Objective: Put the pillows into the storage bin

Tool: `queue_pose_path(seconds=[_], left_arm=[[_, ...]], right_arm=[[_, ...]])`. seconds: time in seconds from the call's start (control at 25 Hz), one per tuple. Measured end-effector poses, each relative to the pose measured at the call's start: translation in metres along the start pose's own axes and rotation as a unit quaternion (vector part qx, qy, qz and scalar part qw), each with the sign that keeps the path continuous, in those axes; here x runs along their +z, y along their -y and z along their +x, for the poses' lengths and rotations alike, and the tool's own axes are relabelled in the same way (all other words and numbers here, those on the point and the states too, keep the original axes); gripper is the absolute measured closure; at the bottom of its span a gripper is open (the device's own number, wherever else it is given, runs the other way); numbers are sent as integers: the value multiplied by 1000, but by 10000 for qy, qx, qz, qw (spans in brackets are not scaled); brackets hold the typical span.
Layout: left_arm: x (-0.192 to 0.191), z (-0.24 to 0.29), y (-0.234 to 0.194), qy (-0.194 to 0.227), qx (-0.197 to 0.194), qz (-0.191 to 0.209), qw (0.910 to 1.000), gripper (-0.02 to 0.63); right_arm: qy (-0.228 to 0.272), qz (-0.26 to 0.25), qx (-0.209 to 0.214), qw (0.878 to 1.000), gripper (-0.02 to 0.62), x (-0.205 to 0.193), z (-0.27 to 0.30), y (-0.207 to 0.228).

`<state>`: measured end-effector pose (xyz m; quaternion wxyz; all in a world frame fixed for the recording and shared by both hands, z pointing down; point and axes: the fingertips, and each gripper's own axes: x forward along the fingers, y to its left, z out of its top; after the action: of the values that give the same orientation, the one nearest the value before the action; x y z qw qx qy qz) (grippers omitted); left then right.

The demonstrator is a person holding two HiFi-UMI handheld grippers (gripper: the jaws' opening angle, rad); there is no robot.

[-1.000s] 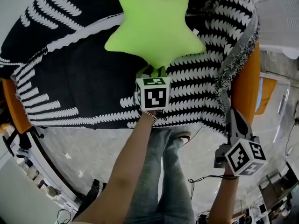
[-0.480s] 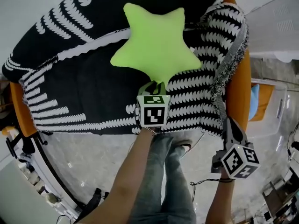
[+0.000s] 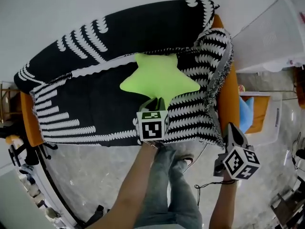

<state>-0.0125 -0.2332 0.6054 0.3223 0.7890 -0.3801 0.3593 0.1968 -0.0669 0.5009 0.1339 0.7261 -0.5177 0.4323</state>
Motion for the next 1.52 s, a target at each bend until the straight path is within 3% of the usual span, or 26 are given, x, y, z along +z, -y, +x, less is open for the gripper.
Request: queue_pose_path(seconds=[0.12,0.32,0.72,1.16,1.52], left_arm=[[25,-22,0,165,-11,-160,9997,572],[45,-59,19,284,68,300,9991,575],[48,-130,78,395,-195,782,9960,581],[49,-178,145,555,-436,1386,9878,582],[52,-212,241,794,-853,2098,9708,586]], right_arm=[[88,-56,-15,9999,594,14,-18,0],[188,-179,83,9996,594,24,-46,-4],[490,-233,149,9984,594,32,-112,3],[968,372,-76,9946,594,17,-178,49],[1488,1037,-305,9829,594,-6,-243,104]])
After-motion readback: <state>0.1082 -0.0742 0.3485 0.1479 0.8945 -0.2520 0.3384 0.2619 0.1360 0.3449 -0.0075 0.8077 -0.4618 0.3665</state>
